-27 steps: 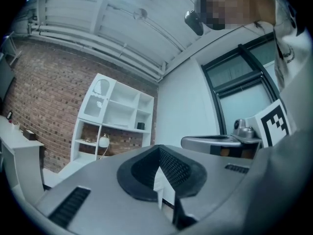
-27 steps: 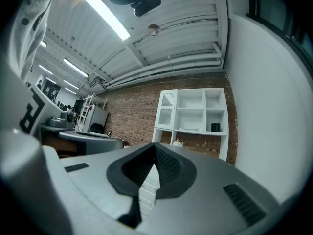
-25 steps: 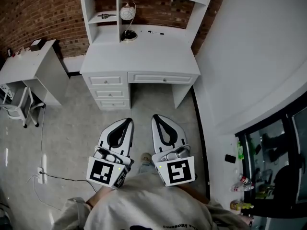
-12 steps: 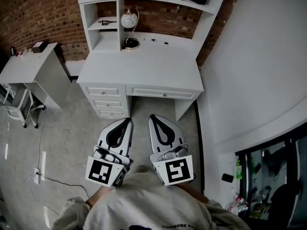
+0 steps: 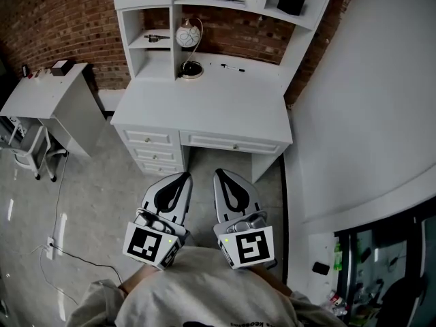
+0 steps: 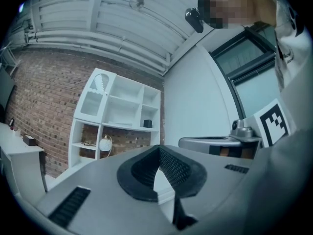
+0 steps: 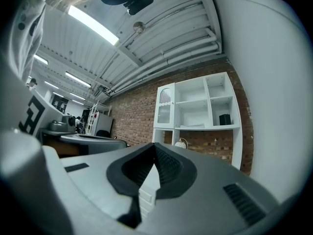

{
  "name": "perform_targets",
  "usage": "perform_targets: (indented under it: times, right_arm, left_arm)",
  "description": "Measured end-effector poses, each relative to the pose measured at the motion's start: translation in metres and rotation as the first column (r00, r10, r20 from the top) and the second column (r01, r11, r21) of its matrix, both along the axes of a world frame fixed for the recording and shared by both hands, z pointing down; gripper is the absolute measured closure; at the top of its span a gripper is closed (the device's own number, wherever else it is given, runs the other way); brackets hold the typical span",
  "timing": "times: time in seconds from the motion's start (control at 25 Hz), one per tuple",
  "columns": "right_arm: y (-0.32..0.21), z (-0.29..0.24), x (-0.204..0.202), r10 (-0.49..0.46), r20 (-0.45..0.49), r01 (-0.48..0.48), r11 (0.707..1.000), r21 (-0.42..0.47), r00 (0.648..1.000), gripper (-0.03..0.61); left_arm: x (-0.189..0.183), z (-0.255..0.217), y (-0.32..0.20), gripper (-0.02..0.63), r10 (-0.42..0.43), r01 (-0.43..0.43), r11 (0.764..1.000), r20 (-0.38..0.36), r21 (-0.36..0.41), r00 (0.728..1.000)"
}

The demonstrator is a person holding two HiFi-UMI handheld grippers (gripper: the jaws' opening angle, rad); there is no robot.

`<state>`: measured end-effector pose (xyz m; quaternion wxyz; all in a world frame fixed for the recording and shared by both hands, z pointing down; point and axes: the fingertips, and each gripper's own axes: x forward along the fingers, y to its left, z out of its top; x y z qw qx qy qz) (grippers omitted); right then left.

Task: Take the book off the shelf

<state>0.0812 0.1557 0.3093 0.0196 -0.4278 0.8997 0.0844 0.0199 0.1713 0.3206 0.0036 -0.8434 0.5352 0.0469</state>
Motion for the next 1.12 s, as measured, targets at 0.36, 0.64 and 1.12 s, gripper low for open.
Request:
perform_targets:
  times: [0.36,0.64,1.12]
  right_arm:
    - [-0.025,0.004,0.015,0.045,0.011,-0.045,0.999,0.014,0.999,0.561]
    - [-0.069,-0.001,0.010,0.066,-0.007,-0.065,0.997,0.051,0.998,0.561]
    - [-0.215,0.005,-0.029,0.085,-0.005,-0.085,0.996,0.018,0.996,0.561]
  left_arm:
    - [0.016,0.002,-0.026,0.604,0.067,-0.067,0.997,0.007,0.027,0.998]
    - [0.013,-0.002,-0.076,0.604,0.086,-0.086,0.995,0.005,0.049,0.996]
    - [-0.022,-0.001,-0.225,0.604,0.127,-0.127,0.991,0.012,0.040,0.992]
